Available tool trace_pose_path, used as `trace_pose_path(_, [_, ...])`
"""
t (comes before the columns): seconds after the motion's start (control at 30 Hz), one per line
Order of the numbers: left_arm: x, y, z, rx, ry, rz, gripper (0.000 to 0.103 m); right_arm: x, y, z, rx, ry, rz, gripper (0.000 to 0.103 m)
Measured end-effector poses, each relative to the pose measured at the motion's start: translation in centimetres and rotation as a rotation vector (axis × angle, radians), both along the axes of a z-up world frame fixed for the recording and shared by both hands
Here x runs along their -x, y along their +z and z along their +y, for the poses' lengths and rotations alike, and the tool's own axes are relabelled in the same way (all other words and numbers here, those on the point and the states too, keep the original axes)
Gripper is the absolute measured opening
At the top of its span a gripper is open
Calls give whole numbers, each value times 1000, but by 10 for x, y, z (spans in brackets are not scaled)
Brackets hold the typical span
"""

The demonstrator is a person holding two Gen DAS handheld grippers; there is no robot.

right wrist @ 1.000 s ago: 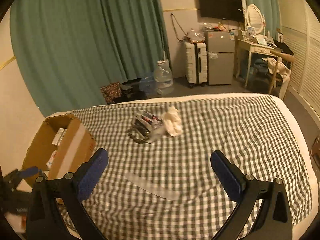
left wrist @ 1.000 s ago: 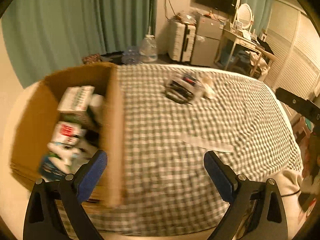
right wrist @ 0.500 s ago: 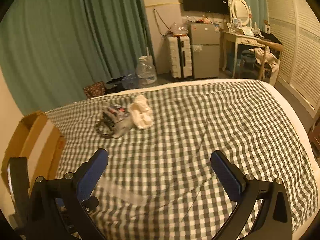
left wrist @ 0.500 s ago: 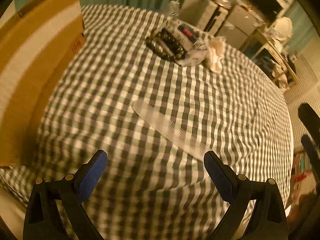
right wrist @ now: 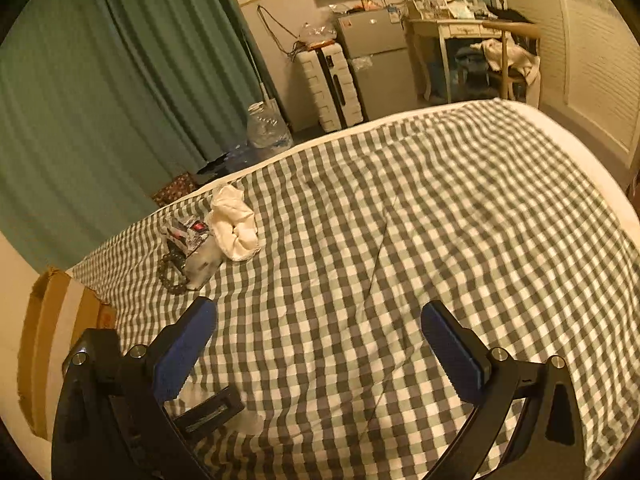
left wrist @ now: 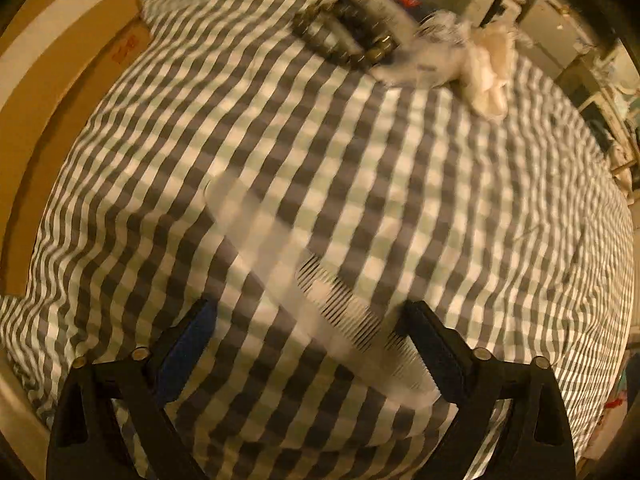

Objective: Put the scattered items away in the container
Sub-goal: 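Move both tools toward the clear comb on the bedspread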

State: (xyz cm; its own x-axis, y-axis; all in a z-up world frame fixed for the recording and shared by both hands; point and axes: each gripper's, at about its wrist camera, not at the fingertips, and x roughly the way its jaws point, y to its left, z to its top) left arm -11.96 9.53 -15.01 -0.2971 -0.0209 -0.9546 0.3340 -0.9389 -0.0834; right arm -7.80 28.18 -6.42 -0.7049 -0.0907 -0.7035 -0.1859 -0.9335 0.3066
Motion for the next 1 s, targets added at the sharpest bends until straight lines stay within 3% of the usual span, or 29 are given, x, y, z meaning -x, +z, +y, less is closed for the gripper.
trace_pose_path(0.17, [-3, 10, 7, -19, -144, 48, 43, -1, 3, -5, -8, 15, 5, 102])
trace_pose_path(0.27, [-8, 14, -4, -87, -172, 58, 27, -1, 2, -5, -6, 6, -4, 102])
trace_pose_path(0.43, [-23, 24, -23, -100, -235, 104, 26, -5, 4, 0, 14, -24, -2, 103])
trace_pose_path(0.63, [-32, 49, -53, -5, -296, 192, 26, -4, 6, 0, 14, -20, 3, 103])
trace_pose_path(0.77, [-17, 53, -70, 44, -285, 216, 26, 3, 6, -10, 13, 32, 13, 103])
trace_pose_path(1.0, [7, 47, -88, 27, -252, 211, 26, 38, -2, -30, 3, 141, 56, 103])
